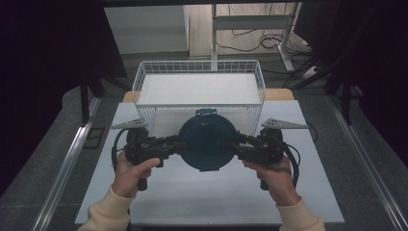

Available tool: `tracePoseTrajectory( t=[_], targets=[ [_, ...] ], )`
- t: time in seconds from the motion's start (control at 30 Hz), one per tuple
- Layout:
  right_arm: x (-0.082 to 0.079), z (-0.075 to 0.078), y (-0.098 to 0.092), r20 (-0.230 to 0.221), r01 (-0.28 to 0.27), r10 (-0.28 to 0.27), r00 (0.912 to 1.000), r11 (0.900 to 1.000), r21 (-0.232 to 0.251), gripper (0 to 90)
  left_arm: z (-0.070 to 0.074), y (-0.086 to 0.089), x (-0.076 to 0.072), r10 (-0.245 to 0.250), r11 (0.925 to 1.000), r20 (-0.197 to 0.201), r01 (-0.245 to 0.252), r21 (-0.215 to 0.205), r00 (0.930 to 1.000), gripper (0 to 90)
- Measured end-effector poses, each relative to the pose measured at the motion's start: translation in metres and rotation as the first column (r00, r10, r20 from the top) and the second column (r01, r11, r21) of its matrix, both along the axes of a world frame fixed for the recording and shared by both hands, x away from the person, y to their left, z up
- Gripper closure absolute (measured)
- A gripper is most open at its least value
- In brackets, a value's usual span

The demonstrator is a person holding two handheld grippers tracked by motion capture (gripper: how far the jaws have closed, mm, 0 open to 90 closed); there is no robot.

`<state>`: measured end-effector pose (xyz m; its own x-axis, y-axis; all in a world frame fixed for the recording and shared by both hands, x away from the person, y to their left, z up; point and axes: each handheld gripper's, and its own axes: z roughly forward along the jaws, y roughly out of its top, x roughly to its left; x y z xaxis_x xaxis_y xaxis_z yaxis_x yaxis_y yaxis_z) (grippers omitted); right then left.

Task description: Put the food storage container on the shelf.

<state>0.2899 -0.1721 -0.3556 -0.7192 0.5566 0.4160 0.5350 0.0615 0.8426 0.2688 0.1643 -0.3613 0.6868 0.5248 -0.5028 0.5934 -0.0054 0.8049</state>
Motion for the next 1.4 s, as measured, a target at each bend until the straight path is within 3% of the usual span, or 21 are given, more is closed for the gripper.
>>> tracePoseTrajectory(
  t=[0.2, 0.9, 1.17, 1.27, 1.4],
  targets=[
    [0.005, 0.01, 0.001, 0.006, 0.003, -0.003, 1.0, 1.0, -0.001, 37.0, 0.009, 0.001, 0.007, -0.003, 1.0, -0.003, 0.003, -0.004, 1.0, 49.6],
    [0.024, 0.052, 0.002, 0.057, 0.013, -0.014, 0.9983, 1.0, 0.004, 36.9, 0.055, 0.001, 0.031, -0.014, 0.9998, 0.044, 0.013, 0.017, 0.9989, 49.3],
    [0.05, 0.068, 0.003, 0.05, 0.033, -0.034, 0.9982, 0.999, 0.01, 36.9, 0.074, 0.003, 0.068, -0.03, 0.9994, 0.031, 0.029, 0.016, 0.9991, 49.2],
    [0.066, 0.076, 0.005, 0.046, 0.035, -0.035, 0.9983, 0.999, 0.006, 36.9, 0.079, 0.006, 0.087, -0.034, 0.9994, 0.036, 0.034, 0.006, 0.9988, 49.2],
    [0.094, 0.084, 0.011, 0.036, 0.045, -0.045, 0.9983, 0.999, -0.011, 37.0, 0.078, 0.012, 0.115, -0.043, 0.999, 0.006, 0.043, -0.013, 0.9991, 49.2]
  ],
)
